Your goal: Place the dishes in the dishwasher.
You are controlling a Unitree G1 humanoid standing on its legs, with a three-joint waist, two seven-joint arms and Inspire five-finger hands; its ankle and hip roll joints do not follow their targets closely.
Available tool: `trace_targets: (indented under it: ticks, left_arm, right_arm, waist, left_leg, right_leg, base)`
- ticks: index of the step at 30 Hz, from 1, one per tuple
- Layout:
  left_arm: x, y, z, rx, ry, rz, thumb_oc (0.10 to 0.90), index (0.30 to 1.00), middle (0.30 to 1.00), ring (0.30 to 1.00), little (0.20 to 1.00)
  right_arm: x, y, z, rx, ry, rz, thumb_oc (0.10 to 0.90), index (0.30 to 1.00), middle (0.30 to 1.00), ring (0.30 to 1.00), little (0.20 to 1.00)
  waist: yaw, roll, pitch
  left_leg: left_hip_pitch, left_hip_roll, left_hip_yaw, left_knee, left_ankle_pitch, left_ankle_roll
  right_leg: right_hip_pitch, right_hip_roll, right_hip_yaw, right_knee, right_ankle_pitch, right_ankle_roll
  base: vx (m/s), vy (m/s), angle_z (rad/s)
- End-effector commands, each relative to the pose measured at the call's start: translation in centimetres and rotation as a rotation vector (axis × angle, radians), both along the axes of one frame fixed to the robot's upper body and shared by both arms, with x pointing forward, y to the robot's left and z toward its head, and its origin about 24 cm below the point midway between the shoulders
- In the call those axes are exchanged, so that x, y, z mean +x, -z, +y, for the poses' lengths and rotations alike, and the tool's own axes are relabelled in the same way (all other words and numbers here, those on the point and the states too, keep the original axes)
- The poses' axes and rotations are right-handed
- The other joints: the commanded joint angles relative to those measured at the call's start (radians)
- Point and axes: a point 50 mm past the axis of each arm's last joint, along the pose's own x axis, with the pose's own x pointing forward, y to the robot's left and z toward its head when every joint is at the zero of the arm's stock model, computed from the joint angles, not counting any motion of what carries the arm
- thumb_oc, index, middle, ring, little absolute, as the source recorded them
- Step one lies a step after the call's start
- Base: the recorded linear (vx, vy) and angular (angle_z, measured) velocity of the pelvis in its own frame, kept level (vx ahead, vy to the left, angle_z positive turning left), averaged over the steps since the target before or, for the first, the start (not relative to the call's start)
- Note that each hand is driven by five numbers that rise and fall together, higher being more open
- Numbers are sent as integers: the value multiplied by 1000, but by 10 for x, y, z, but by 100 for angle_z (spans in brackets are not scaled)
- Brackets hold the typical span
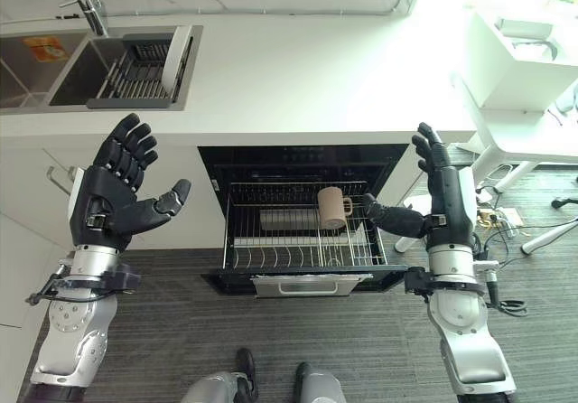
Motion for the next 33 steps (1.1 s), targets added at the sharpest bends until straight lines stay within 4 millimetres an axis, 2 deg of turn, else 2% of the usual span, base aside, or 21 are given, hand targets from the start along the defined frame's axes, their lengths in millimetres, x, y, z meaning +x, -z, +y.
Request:
trace_targets:
  ticks: [1,2,3,5,6,9,11,12,13,15,16,18,19,20,21,22,24,26,28,30,33]
  left_arm:
    - [-7,-46,-13,-8,66,-270,800,900,900,900,900]
    - [-8,-47,-13,-17,47,-282,800,900,900,900,900]
    - [-9,-46,-13,-20,41,-285,800,900,900,900,900]
    - [-12,-43,-11,-23,29,-299,800,900,900,900,900]
    - [-16,-41,-8,-25,12,-307,800,900,900,900,900]
    - [-15,-47,-5,-29,12,-337,800,900,900,900,900]
    - [-11,-51,-6,-4,14,-335,800,900,900,900,900]
    - [-9,-56,-6,20,29,-342,800,900,900,900,900]
    - [-9,-59,-8,49,48,-352,800,900,900,900,900]
    - [-10,-63,-10,74,62,-372,800,900,900,900,900]
    - [-10,-68,-10,76,75,-388,800,900,900,900,900]
    - [-12,-72,-8,80,65,-409,800,900,900,900,900]
    - [-14,-74,-7,88,48,-419,800,900,900,900,900]
    - [-14,-74,-7,88,43,-421,800,900,900,900,900]
    - [-15,-75,-8,84,40,-424,800,900,900,900,900]
    - [-14,-76,-8,73,41,-422,800,900,900,900,900]
    - [-12,-75,-10,48,55,-415,800,900,900,900,900]
    - [-13,-72,-17,51,69,-426,800,900,900,900,900]
    - [-16,-74,-21,75,77,-461,800,900,900,900,900]
    - [-19,-74,-20,67,80,-473,800,900,900,900,900]
    - [-22,-73,-20,60,88,-488,800,900,900,900,900]
  right_arm:
    - [-7,-71,0,-49,-15,-381,800,900,900,900,900]
    - [-8,-74,0,-57,-29,-385,800,900,900,900,900]
    - [-8,-75,0,-66,-34,-379,800,900,900,900,900]
    - [-6,-78,0,-85,-41,-369,800,900,900,900,900]
    - [-5,-82,0,-88,-52,-370,800,900,900,900,900]
    - [-7,-84,-2,-70,-42,-386,800,900,900,900,900]
    - [-11,-82,-2,-28,-42,-402,800,900,900,900,900]
    - [-16,-80,-3,6,-35,-410,800,900,900,900,900]
    - [-20,-77,-4,30,-25,-413,800,900,900,900,900]
    - [-21,-73,-4,48,-17,-405,800,900,900,900,900]
    - [-17,-67,-1,62,-11,-383,800,900,900,900,900]
    - [-10,-61,5,74,-25,-356,800,900,900,900,900]
    - [-5,-60,9,81,-36,-345,800,900,900,900,900]
    - [-3,-59,10,82,-39,-340,800,900,900,900,900]
    - [-1,-59,13,76,-35,-339,800,900,900,900,900]
    - [0,-58,13,67,-17,-341,800,900,900,900,900]
    - [-1,-60,13,59,-19,-348,800,900,900,900,900]
    - [-4,-64,12,66,-28,-379,800,900,900,900,900]
    - [-8,-64,7,72,-18,-398,800,900,900,900,900]
    - [-8,-64,4,104,-36,-385,800,900,900,900,900]
    - [-5,-59,11,170,-105,-360,800,900,900,900,900]
  waist:
    - [-15,26,-83]
    - [-14,40,-100]
    - [-11,46,-109]
    - [6,58,-126]
    - [8,64,-132]
    - [-1,70,-143]
    - [-3,65,-144]
    - [0,56,-142]
    - [5,44,-139]
    - [8,35,-133]
    - [22,31,-130]
    - [51,36,-129]
    - [70,39,-130]
    - [77,40,-130]
    - [85,42,-129]
    - [87,43,-130]
    - [80,36,-132]
    - [71,24,-128]
    - [59,18,-127]
    - [60,17,-132]
    - [65,21,-143]
  left_leg:
    - [76,153,-102,-69,-68,-25]
    - [20,217,-168,-69,-44,-56]
    - [-3,238,-203,-69,-31,-69]
    - [-34,238,-320,-69,-11,-87]
    - [-24,229,-330,-69,-43,-87]
    - [11,223,-265,-69,-84,-91]
    - [25,195,-261,-69,-104,-82]
    - [30,161,-262,-69,-119,-64]
    - [38,131,-256,-69,-132,-47]
    - [51,103,-250,-69,-148,-28]
    - [66,80,-239,-69,-169,-6]
    - [74,76,-215,-69,-178,9]
    - [77,80,-198,-69,-179,15]
    - [77,81,-194,-69,-179,18]
    - [76,75,-192,-69,-178,29]
    - [74,68,-199,-69,-178,39]
    - [71,42,-209,-69,-180,51]
    - [74,2,-217,-69,-176,56]
    - [71,-32,-235,-69,-177,61]
    - [71,-39,-235,-69,-175,60]
    - [79,-45,-221,-69,-178,61]
  right_leg:
    - [62,55,72,-74,22,63]
    - [61,55,99,-74,9,70]
    - [60,54,111,-74,2,72]
    - [56,51,157,-74,-8,79]
    - [53,37,166,-74,-11,91]
    - [39,-35,151,-74,11,148]
    - [37,-78,155,-74,34,189]
    - [42,-112,153,-74,58,215]
    - [41,-143,143,-74,99,221]
    - [34,-172,127,-74,162,218]
    - [34,-207,78,-74,238,214]
    - [55,-227,-3,-74,260,212]
    - [76,-220,-61,-74,257,209]
    - [82,-211,-77,-74,252,207]
    - [85,-169,-96,-74,219,201]
    - [85,-106,-101,-74,164,186]
    - [76,-8,-83,-74,101,153]
    - [50,83,-53,-74,56,103]
    - [24,103,0,-74,45,85]
    - [21,107,5,-74,41,83]
    - [21,103,-2,-74,38,81]
  base:
    - [232,523,-30]
    - [228,477,-37]
    - [255,513,-36]
    - [223,483,-64]
    - [172,507,-91]
    - [117,504,-94]
    - [128,469,-31]
    - [137,518,18]
    - [123,469,25]
    - [86,370,25]
    - [84,423,21]
    - [31,362,-6]
    - [-19,261,-24]
    - [-21,240,-31]
    - [13,202,-65]
    - [32,198,-58]
    - [46,123,-13]
    - [25,63,43]
    - [31,-26,82]
    - [10,-45,41]
    - [49,-53,28]
